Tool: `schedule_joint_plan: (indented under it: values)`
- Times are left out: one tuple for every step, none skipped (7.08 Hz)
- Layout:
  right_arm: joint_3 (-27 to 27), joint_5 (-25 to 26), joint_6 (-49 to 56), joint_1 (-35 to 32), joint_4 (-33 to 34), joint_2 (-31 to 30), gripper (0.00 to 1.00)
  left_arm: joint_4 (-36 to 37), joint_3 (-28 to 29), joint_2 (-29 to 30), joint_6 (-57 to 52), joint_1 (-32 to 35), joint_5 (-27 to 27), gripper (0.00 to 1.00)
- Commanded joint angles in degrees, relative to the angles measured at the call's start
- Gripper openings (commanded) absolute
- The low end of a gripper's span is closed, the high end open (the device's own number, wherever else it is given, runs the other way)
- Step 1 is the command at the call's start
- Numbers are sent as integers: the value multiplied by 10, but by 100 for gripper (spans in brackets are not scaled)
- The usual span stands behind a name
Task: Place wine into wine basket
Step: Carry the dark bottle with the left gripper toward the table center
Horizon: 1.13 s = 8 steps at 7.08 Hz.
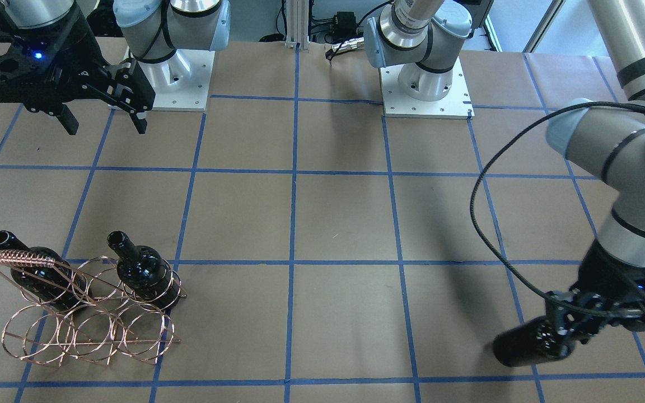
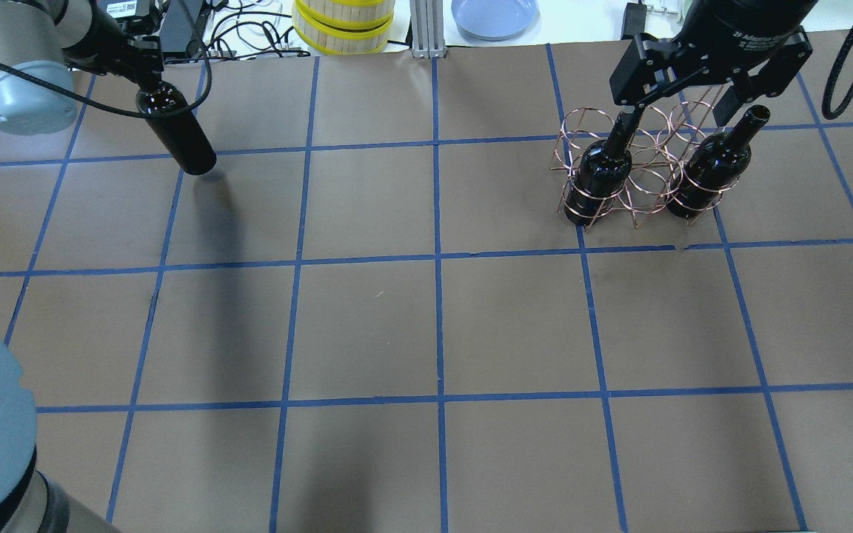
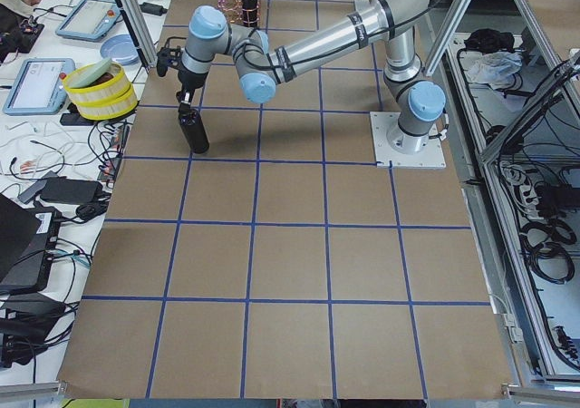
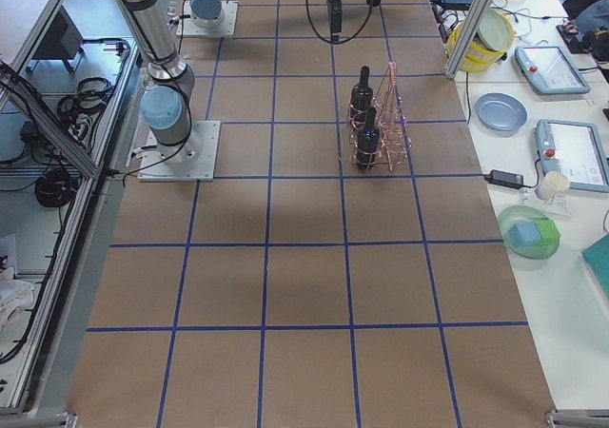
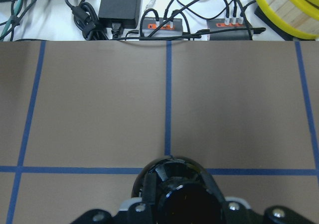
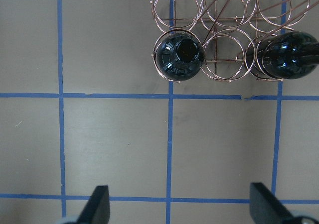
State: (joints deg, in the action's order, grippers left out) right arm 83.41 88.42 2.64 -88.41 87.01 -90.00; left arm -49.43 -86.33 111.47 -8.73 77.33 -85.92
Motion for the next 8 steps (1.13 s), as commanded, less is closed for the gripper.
schedule_joint_plan:
  values:
    - [0, 0, 0, 0, 0, 0, 100, -31, -102, -84, 70, 59, 24, 4]
    - [0, 0, 0, 0, 0, 0, 100, -38, -128, -119, 110, 96, 25, 0]
    - [0, 0, 0, 0, 0, 0, 100, -33, -128, -140, 160, 168, 5, 0]
    - [0, 0, 0, 0, 0, 0, 100, -37, -129, -152, 174, 234, -74, 0]
    - [0, 0, 0, 0, 0, 0, 100, -34, -133, -149, 210, 292, -92, 0]
    - [0, 0, 0, 0, 0, 0, 100, -25, -134, -143, 225, 325, -94, 0]
    - [0, 0, 0, 0, 0, 0, 100, -20, -146, -139, 221, 329, -88, 0]
    - [0, 0, 0, 0, 0, 0, 100, 18, -166, -138, 204, 323, -86, 0]
